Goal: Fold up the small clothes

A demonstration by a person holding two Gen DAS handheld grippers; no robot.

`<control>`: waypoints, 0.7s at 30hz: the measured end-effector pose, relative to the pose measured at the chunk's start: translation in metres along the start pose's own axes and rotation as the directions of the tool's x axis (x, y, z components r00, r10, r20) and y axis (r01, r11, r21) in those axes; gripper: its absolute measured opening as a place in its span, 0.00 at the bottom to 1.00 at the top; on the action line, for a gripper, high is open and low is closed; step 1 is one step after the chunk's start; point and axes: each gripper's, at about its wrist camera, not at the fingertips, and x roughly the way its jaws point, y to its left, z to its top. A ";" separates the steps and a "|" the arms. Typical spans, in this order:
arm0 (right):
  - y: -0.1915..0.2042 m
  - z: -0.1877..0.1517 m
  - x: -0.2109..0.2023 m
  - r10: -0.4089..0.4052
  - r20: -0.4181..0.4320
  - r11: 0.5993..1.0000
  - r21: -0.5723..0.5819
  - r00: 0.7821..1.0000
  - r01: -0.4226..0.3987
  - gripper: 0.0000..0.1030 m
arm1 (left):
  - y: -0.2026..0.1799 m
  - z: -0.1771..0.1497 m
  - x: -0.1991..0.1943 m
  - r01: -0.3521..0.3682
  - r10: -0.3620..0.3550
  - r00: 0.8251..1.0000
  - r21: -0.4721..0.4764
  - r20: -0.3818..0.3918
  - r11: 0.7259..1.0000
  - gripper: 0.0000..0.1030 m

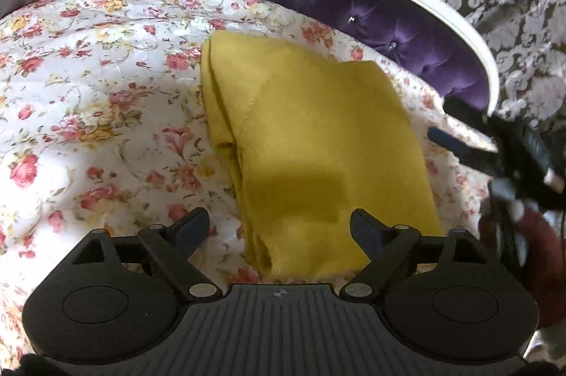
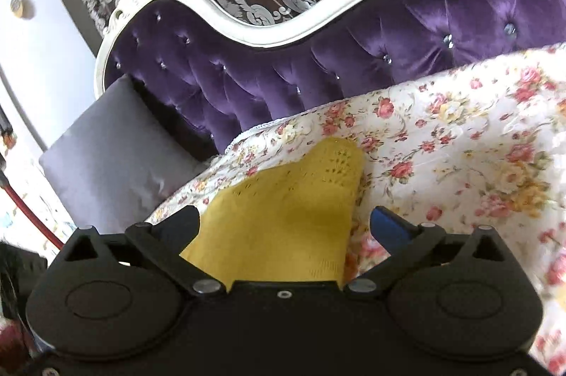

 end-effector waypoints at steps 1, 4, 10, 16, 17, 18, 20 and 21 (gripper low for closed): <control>-0.005 0.000 0.002 0.012 -0.008 1.000 0.015 1.000 -0.012 1.00 | -0.003 0.002 0.004 0.001 -0.001 1.000 0.010 0.007 1.000 0.97; -0.017 0.002 0.022 0.047 -0.036 0.997 0.059 0.998 -0.045 1.00 | -0.009 0.010 0.014 0.004 -0.004 1.000 0.016 0.013 1.000 0.98; -0.028 0.001 0.057 0.119 -0.072 0.990 0.080 0.990 -0.113 1.00 | -0.018 0.019 0.035 0.021 -0.023 0.999 0.034 0.042 0.999 0.99; -0.024 0.006 0.069 0.161 -0.097 0.984 0.087 0.982 -0.152 0.98 | -0.016 0.016 0.026 0.012 -0.009 0.997 -0.039 0.074 0.999 0.72; -0.023 0.007 0.069 0.154 -0.103 0.986 0.086 0.983 -0.145 0.90 | -0.016 0.015 0.023 0.008 -0.005 0.997 -0.049 0.077 0.999 0.57; -0.023 0.006 0.069 0.144 -0.111 0.987 0.084 0.983 -0.135 0.84 | -0.015 0.013 0.021 0.018 -0.014 0.997 -0.050 0.072 0.999 0.54; -0.024 0.004 0.067 0.118 -0.119 0.991 0.080 0.986 -0.109 0.63 | -0.016 0.010 0.023 0.027 -0.025 0.998 -0.044 0.051 0.999 0.50; -0.025 0.003 0.066 0.095 -0.121 0.993 0.077 0.988 -0.086 0.58 | -0.018 0.009 0.023 0.026 -0.024 0.998 -0.033 0.056 0.999 0.48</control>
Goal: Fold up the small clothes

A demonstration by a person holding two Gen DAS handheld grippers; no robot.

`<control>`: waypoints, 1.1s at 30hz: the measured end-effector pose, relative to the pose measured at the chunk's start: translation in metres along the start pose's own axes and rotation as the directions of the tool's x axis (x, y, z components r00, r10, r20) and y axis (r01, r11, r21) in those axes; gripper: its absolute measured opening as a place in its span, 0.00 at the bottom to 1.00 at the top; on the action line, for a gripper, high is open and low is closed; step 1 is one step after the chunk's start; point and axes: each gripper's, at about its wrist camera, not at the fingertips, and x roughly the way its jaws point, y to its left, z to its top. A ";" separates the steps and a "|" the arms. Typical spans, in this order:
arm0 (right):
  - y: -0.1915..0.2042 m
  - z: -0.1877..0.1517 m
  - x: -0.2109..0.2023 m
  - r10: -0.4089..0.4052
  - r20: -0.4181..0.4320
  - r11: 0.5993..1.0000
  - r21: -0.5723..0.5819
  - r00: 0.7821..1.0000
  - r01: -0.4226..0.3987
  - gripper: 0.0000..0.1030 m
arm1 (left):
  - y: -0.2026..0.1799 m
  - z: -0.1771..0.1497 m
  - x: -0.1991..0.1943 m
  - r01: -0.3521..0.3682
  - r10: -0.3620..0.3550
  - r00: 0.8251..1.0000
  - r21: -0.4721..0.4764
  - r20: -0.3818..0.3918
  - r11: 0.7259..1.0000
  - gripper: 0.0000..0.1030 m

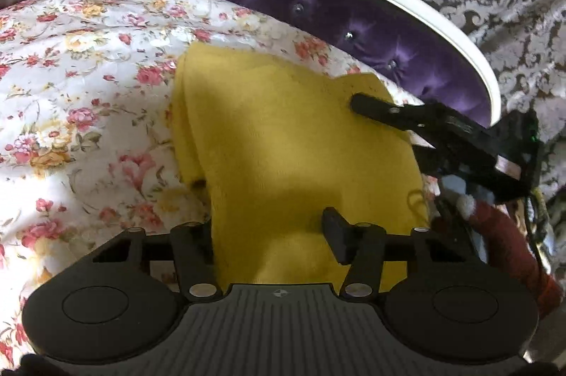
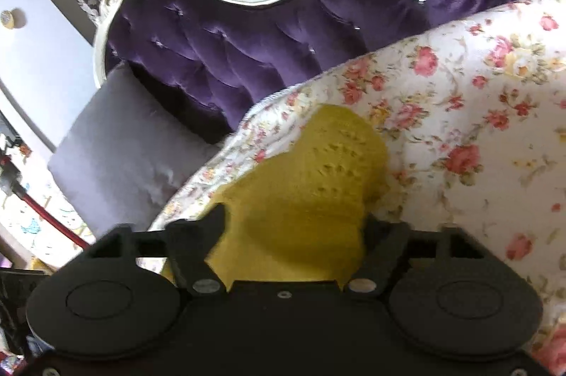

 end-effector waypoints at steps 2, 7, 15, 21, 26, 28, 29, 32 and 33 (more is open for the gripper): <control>-0.003 -0.001 -0.003 -0.027 0.004 1.000 0.014 1.000 0.027 0.48 | -0.001 0.000 0.002 0.021 -0.021 1.000 -0.010 -0.014 1.000 0.13; 0.005 -0.005 -0.016 -0.068 0.021 0.997 0.028 0.997 0.068 0.42 | -0.008 -0.002 -0.007 0.047 -0.047 0.999 -0.004 -0.019 0.999 0.11; 0.033 -0.037 -0.063 -0.120 -0.037 0.993 0.017 0.992 0.120 0.41 | -0.045 -0.042 -0.058 0.111 -0.112 0.990 -0.010 -0.083 0.994 0.11; 0.052 -0.086 -0.115 -0.145 -0.102 0.989 -0.005 0.984 0.145 0.41 | -0.090 -0.107 -0.110 0.148 -0.151 0.978 -0.034 -0.145 0.988 0.12; 0.073 -0.119 -0.148 -0.160 -0.136 0.986 -0.073 0.978 0.151 0.45 | -0.111 -0.151 -0.142 0.115 -0.119 0.981 -0.034 -0.153 0.993 0.12; 0.077 -0.128 -0.156 -0.174 -0.130 0.982 -0.097 0.976 0.162 0.48 | -0.113 -0.166 -0.149 0.079 -0.082 0.984 -0.025 -0.156 0.997 0.13; 0.078 -0.132 -0.160 -0.203 -0.116 0.975 -0.116 0.972 0.190 0.54 | -0.113 -0.172 -0.152 0.053 -0.054 0.986 -0.015 -0.157 0.999 0.14; 0.077 -0.137 -0.170 -0.296 -0.050 0.944 -0.172 0.954 0.283 0.69 | -0.111 -0.190 -0.162 -0.011 0.010 0.990 -0.008 -0.144 1.000 0.17; 0.075 -0.137 -0.174 -0.317 -0.027 0.936 -0.171 0.948 0.308 0.69 | -0.109 -0.195 -0.166 -0.019 0.017 0.991 -0.014 -0.136 1.000 0.17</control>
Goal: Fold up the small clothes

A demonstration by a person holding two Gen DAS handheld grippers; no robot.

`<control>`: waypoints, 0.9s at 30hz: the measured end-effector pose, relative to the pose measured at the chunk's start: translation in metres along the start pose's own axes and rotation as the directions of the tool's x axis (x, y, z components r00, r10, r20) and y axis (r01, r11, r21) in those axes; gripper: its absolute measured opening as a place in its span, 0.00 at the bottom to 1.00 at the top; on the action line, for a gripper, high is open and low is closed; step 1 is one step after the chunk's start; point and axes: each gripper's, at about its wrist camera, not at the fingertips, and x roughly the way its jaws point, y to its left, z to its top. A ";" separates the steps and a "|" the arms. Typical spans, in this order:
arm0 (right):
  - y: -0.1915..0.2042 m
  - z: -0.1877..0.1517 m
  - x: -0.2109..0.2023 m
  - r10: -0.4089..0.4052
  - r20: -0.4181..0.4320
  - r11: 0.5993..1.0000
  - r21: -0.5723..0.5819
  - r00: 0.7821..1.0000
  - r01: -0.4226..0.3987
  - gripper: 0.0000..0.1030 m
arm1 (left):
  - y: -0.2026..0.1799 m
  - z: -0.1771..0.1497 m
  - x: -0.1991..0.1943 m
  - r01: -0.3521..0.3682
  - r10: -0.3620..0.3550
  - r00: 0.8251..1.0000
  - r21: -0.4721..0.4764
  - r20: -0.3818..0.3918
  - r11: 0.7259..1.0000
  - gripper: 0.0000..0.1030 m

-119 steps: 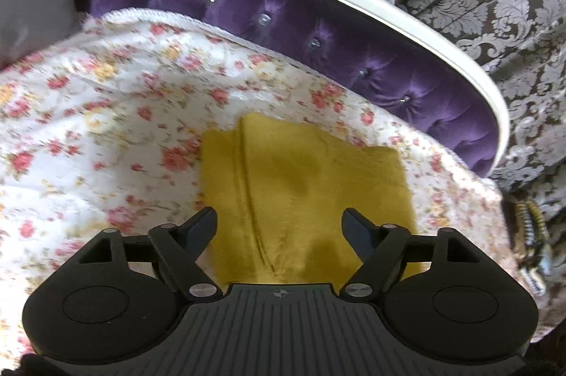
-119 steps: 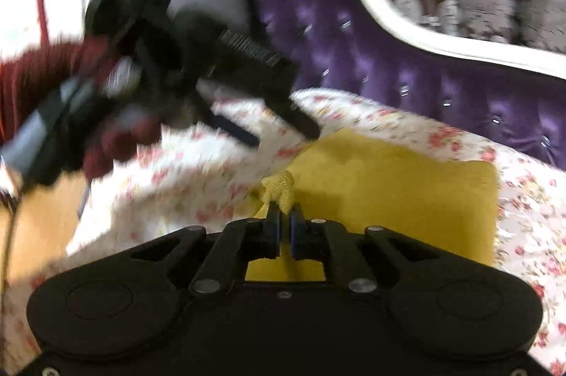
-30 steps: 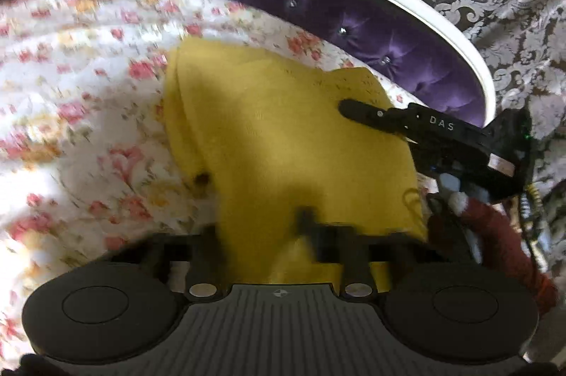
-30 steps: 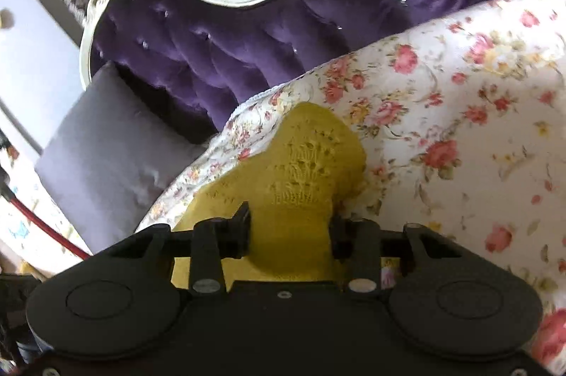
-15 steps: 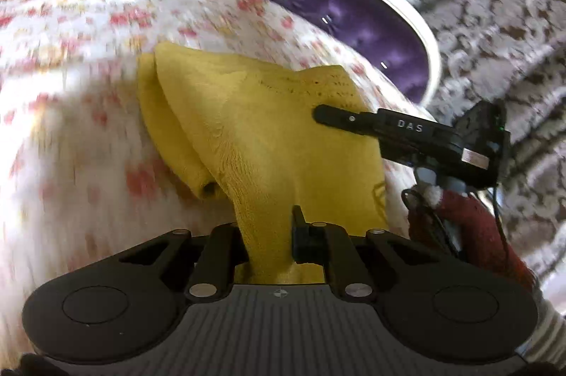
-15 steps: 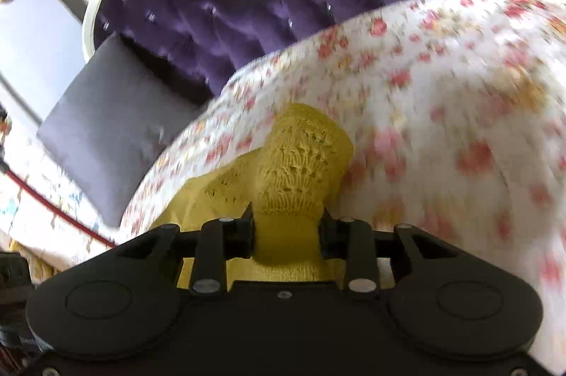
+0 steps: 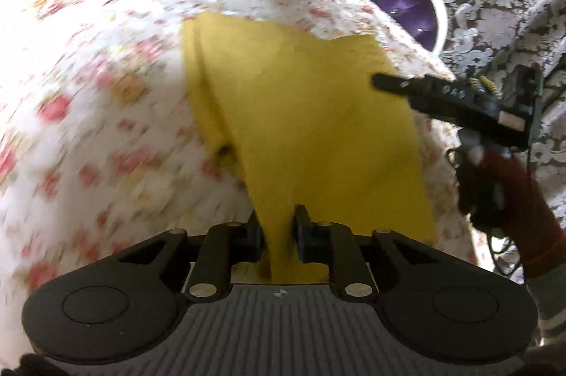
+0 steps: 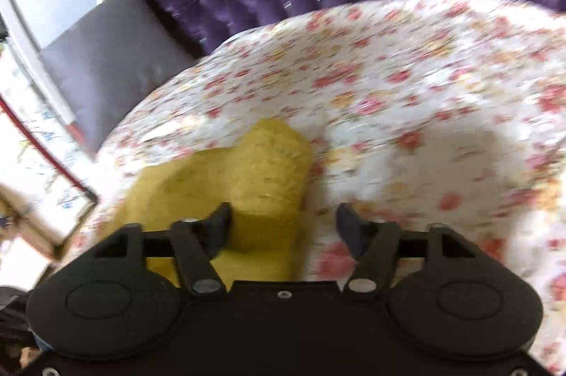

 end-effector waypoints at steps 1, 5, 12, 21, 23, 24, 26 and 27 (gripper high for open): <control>-0.003 -0.001 -0.003 -0.017 0.016 1.000 0.010 1.000 0.017 0.69 | 0.001 -0.005 -0.004 -0.007 0.007 1.000 -0.002 0.008 1.000 0.17; -0.003 -0.004 -0.015 -0.054 0.074 0.998 0.030 0.996 0.052 0.70 | -0.006 -0.008 -0.027 -0.055 0.053 0.998 0.053 0.044 0.997 0.17; 0.020 0.012 -0.032 -0.078 0.197 0.993 -0.071 0.977 0.093 0.70 | -0.038 0.028 -0.048 -0.197 0.124 0.953 0.256 0.277 0.946 0.22; 0.024 0.016 0.024 -0.195 0.101 0.956 -0.204 0.976 0.212 0.69 | -0.024 0.079 0.049 -0.320 0.260 0.934 0.249 0.243 0.914 0.24; 0.016 0.012 0.034 -0.226 0.077 0.951 -0.198 0.971 0.237 0.69 | -0.015 0.072 0.054 -0.338 0.265 0.925 0.275 0.271 0.900 0.27; 0.009 0.010 0.035 -0.215 0.072 0.959 -0.172 0.974 0.225 0.69 | -0.013 0.071 0.053 -0.341 0.264 0.924 0.288 0.276 0.895 0.28; 0.006 0.009 0.036 -0.214 0.077 0.962 -0.159 0.974 0.224 0.72 | -0.010 0.069 0.048 -0.338 0.261 0.926 0.292 0.271 0.895 0.29; 0.008 0.008 0.035 -0.223 0.081 0.957 -0.170 0.971 0.234 0.72 | -0.008 0.072 0.048 -0.332 0.259 0.929 0.288 0.266 0.898 0.29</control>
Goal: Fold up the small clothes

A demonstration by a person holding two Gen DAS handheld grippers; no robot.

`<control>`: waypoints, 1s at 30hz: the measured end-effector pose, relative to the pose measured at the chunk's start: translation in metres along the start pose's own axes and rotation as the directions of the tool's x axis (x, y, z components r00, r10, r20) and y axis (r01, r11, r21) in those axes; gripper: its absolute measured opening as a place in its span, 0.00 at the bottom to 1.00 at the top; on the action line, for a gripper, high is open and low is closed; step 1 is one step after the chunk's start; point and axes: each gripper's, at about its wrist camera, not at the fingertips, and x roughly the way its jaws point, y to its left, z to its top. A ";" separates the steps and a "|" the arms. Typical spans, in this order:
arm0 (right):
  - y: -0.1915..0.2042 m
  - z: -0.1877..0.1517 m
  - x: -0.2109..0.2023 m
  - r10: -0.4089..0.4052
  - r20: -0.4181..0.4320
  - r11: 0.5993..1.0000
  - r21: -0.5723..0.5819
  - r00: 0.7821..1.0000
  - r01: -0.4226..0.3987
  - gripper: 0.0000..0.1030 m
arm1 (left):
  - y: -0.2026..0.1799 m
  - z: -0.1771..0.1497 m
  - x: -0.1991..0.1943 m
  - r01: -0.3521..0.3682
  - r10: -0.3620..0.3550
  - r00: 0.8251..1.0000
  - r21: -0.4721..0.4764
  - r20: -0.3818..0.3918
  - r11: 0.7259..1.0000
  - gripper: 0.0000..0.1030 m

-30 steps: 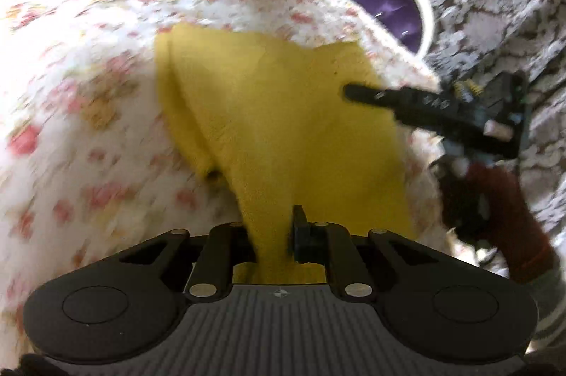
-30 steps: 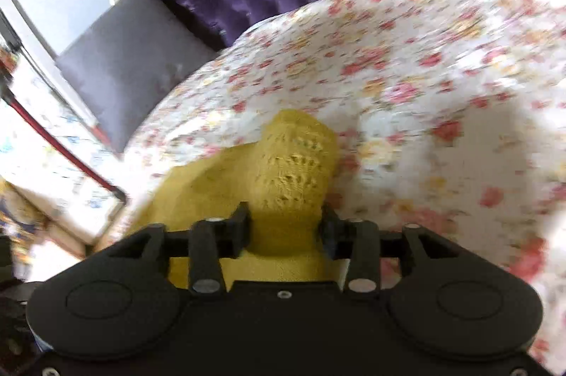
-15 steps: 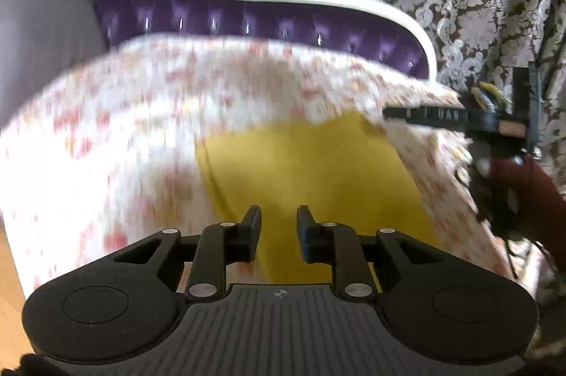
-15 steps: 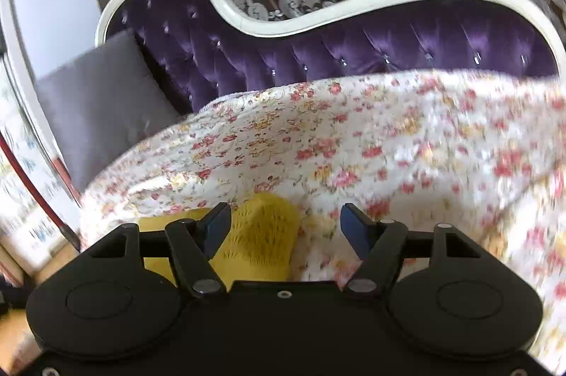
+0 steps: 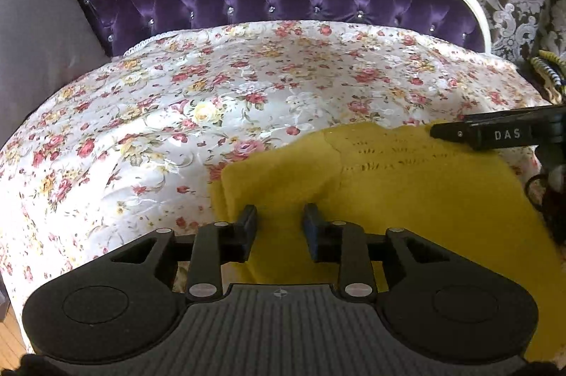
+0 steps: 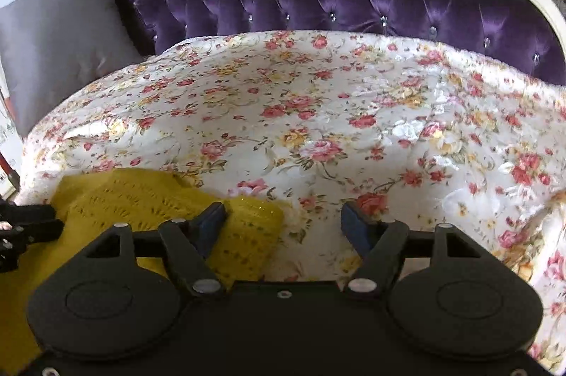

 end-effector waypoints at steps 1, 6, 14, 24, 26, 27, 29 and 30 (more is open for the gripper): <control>0.001 0.000 -0.001 -0.003 0.001 1.000 -0.002 1.000 0.003 0.72 | 0.002 0.001 -0.002 0.006 -0.006 1.000 -0.008 -0.005 1.000 0.29; 0.008 0.006 -0.038 0.011 0.100 1.000 -0.025 0.995 -0.008 0.73 | 0.001 0.004 -0.037 -0.024 0.024 0.999 -0.011 0.039 1.000 0.28; 0.037 -0.031 -0.097 0.045 0.054 0.989 -0.145 0.998 -0.037 0.78 | -0.018 -0.037 -0.072 -0.011 0.011 1.000 0.000 -0.019 1.000 0.36; 0.039 -0.081 -0.116 -0.020 -0.071 0.993 -0.119 0.997 0.011 0.92 | -0.012 -0.061 -0.077 -0.067 0.058 0.995 -0.118 -0.075 0.991 0.45; 0.037 -0.082 -0.124 -0.014 -0.056 0.995 -0.099 0.998 0.008 0.99 | -0.014 -0.060 -0.080 -0.073 0.062 0.994 -0.128 -0.087 0.989 0.49; 0.037 -0.082 -0.129 -0.005 -0.044 0.996 -0.089 0.999 0.001 0.99 | -0.015 -0.059 -0.083 -0.073 0.062 0.994 -0.127 -0.089 0.989 0.52; 0.039 -0.082 -0.137 0.011 -0.020 0.997 -0.070 1.000 -0.013 0.99 | -0.017 -0.058 -0.091 -0.071 0.062 0.996 -0.126 -0.071 0.989 0.72; 0.040 -0.082 -0.141 0.016 -0.013 0.998 -0.062 1.000 -0.017 0.99 | -0.019 -0.058 -0.095 -0.072 0.064 0.996 -0.130 -0.061 0.989 0.79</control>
